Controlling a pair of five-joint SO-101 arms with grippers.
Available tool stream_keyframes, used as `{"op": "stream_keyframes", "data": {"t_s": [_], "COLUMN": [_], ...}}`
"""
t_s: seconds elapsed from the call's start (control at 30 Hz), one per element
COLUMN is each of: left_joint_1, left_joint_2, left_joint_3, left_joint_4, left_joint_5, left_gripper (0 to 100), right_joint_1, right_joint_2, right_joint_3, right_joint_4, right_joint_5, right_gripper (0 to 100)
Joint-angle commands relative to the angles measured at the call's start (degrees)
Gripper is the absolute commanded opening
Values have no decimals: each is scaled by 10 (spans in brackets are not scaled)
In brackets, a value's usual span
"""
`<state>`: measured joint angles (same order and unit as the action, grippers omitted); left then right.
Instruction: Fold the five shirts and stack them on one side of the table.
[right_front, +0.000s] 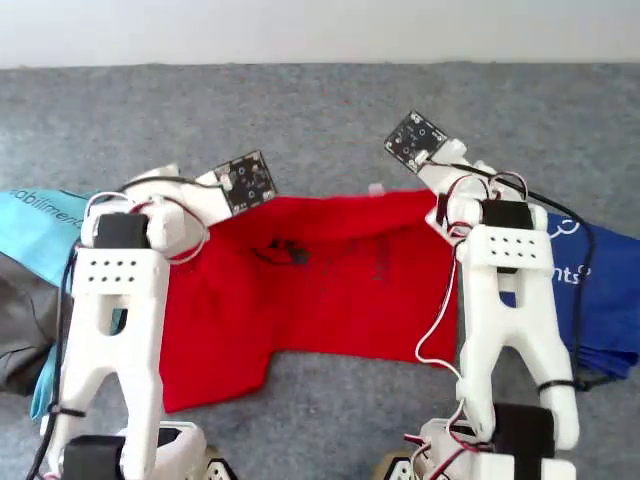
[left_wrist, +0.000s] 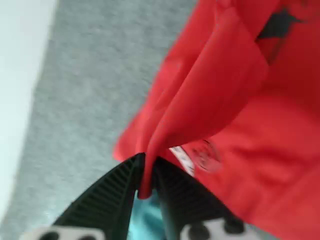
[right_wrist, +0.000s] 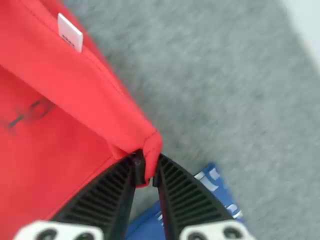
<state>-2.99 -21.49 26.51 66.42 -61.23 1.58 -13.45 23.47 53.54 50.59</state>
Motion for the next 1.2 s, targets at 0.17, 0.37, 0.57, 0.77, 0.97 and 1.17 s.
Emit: {"op": "stream_keyframes", "data": {"t_s": [0.17, 0.37, 0.57, 0.77, 0.97, 1.17], "left_joint_1": [-12, -66, -82, -98, -104, -136], "left_joint_2": [-12, 39, 130, 194, 222, 222], "left_joint_3": [-22, -22, -23, -28, -28, -23], "left_joint_4": [180, 244, 337, 339, 340, 341], "left_joint_5": [-3, -5, -62, -66, -77, -113], "left_gripper": [14, 14, 15, 15, 15, 15], "right_joint_1": [7, 8, 8, 8, 21, 66], "right_joint_2": [-38, -36, -36, -36, -37, -36], "right_joint_3": [-20, -17, 62, 88, 84, 84], "right_joint_4": [161, 246, 230, 215, 211, 190], "right_joint_5": [-7, -6, -2, -2, -2, 32], "right_gripper": [10, 10, 10, 10, 11, 10]}}
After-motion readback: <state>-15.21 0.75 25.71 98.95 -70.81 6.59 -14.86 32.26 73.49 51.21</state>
